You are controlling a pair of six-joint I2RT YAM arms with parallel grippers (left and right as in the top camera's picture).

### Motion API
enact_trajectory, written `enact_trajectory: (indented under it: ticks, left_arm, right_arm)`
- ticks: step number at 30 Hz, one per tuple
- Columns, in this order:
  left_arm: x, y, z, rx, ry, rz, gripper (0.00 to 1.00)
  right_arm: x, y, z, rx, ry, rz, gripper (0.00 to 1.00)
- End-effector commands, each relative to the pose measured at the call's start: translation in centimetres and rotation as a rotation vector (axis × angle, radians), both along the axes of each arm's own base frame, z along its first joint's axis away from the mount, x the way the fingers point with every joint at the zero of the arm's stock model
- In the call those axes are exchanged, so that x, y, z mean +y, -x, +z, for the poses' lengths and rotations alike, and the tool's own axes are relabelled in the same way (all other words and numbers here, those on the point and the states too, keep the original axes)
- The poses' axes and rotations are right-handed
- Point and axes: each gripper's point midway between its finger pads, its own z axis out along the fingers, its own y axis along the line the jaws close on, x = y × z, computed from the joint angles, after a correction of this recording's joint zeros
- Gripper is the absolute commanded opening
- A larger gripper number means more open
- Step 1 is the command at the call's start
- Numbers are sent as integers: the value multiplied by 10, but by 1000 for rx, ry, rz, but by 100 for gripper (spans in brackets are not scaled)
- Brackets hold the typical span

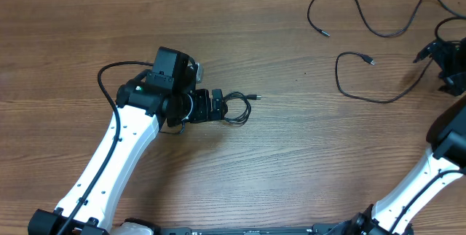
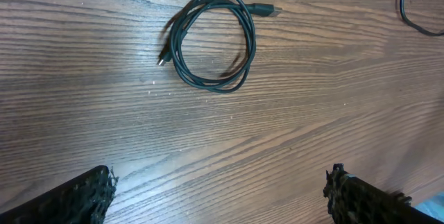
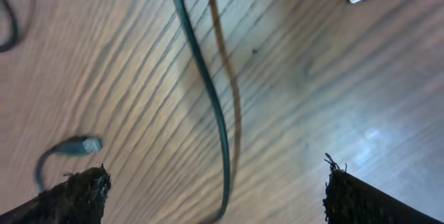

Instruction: Untangle cables

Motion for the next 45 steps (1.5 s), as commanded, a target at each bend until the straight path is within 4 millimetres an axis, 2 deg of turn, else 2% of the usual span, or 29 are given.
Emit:
enact_trajectory:
  ticks: [1, 4, 9, 15, 18, 25, 28, 31, 35, 38, 45]
  left_arm:
    - [-1, -2, 1, -9, -6, -8, 100]
    - [-1, -2, 1, -9, -6, -8, 100]
    - [-1, -2, 1, -9, -6, -8, 100]
    - [-1, -2, 1, -9, -6, -8, 100]
    - [-1, -2, 1, -9, -6, -8, 99]
    - [-3, -2, 2, 7, 14, 18, 100]
    - [-3, -2, 2, 35, 29, 79, 99]
    - [-10, 2, 4, 88, 86, 128, 100]
    - [-14, 2, 7, 89, 112, 116, 99]
    - [-11, 1, 5, 82, 92, 125, 99]
    - [-3, 24, -3, 171, 46, 106, 99]
  right_arm:
    - [0, -3, 74, -141, 65, -23, 100]
    - [19, 0, 109, -217, 30, -5, 100]
    - [63, 15, 160, -295, -27, 54, 100]
    - [113, 38, 195, -305, -24, 166, 100]
    - [143, 46, 202, -283, -45, 226, 100]
    - [207, 54, 191, -198, -105, 385, 100]
    - [227, 55, 192, -197, -110, 439, 100]
    - [243, 62, 202, -223, -104, 482, 100]
    - [265, 84, 221, -273, -90, 545, 100]
    - [288, 110, 231, -303, -84, 616, 100]
    - [311, 152, 236, -335, -53, 672, 100]
